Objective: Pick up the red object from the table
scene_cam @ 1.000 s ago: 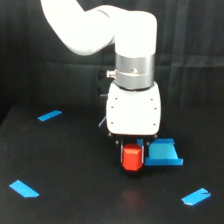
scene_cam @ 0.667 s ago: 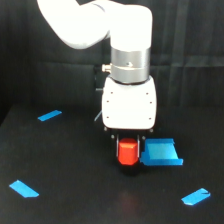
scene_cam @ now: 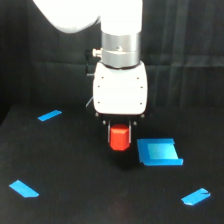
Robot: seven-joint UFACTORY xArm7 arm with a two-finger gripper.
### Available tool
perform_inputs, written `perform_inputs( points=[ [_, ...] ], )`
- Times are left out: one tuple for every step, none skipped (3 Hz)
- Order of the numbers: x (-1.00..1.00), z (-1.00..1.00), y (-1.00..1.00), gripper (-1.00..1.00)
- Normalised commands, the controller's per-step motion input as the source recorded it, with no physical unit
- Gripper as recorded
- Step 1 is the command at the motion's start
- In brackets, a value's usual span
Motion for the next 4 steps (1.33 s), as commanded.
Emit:
perform_inputs(
  points=[
    [0.02, 1.0, 0.07, -0.92],
    [0.11, 0.88, -0.04, -1.0],
    [0.03, 0.89, 0.03, -1.0],
    [0.0, 0.32, 0.05, -0.99]
  ],
)
